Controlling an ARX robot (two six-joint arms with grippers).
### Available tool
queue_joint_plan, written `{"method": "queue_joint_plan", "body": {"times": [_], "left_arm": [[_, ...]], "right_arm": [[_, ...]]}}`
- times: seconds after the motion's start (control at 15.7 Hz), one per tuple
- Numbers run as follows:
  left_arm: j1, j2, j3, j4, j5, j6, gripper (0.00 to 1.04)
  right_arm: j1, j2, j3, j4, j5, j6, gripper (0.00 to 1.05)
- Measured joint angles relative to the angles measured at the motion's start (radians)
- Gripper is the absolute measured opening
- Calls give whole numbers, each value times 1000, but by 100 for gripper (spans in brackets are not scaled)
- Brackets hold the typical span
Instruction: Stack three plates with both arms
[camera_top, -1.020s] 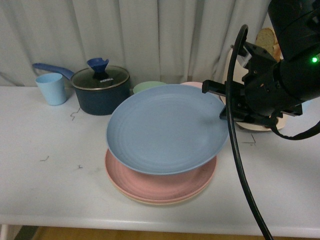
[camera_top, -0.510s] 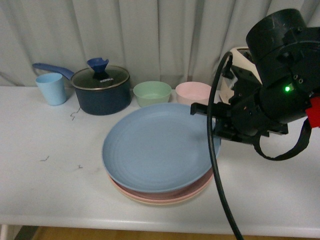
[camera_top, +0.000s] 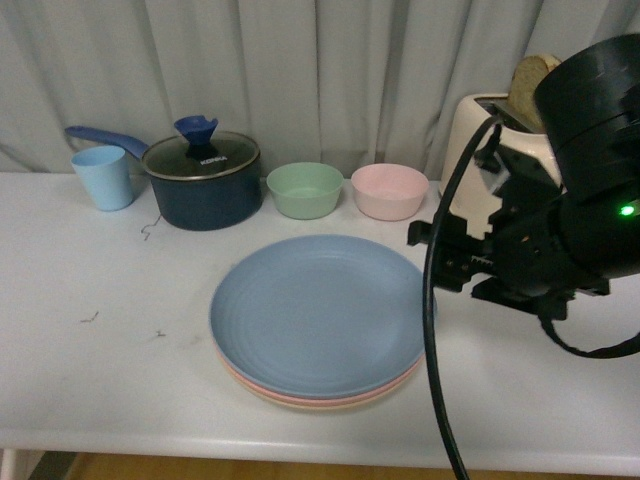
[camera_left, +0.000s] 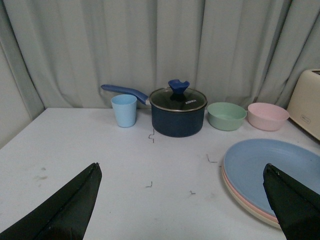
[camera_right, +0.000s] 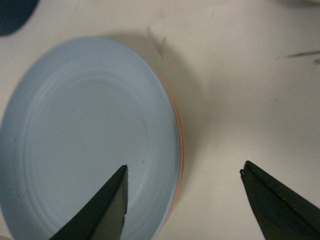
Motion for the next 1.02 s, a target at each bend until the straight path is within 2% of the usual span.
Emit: {"method": "queue_joint_plan", "body": {"times": [0.06, 0.13, 0.19, 0.32, 0.38, 0.51, 0.57, 0.7, 0.76, 0.83, 0.89, 1.02], "left_arm": [[0, 0, 0, 0, 0, 0, 98], [0, 0, 0, 0, 0, 0, 98], [0, 0, 0, 0, 0, 0, 98], [0, 0, 0, 0, -1, 0, 98], [0, 0, 0, 0, -1, 0, 98], [1, 0, 0, 0, 0, 0, 98], [1, 0, 0, 0, 0, 0, 98], [1, 0, 0, 0, 0, 0, 98], [1, 0, 0, 0, 0, 0, 98], [1, 0, 0, 0, 0, 0, 98], [1, 0, 0, 0, 0, 0, 98], [1, 0, 0, 0, 0, 0, 98]], "right_arm": [[-7, -24, -2, 9, -2, 1, 75], [-12, -29, -1, 2, -2, 4, 99], [-2, -8, -60, 245, 74, -31, 96], [-1, -2, -280, 733, 294, -204, 78], [-10, -18, -379, 871, 332, -266, 70], [-85, -178, -572, 1216, 335, -365, 45], [-98, -278, -626, 1264, 319, -381, 32], [-113, -356, -767, 1221, 273, -396, 7], [-130, -395, -811, 1207, 267, -404, 2], [-148, -472, -845, 1202, 259, -404, 2], [-159, -584, -867, 1108, 250, -404, 2], [-171, -705, -916, 1050, 221, -404, 2]]}}
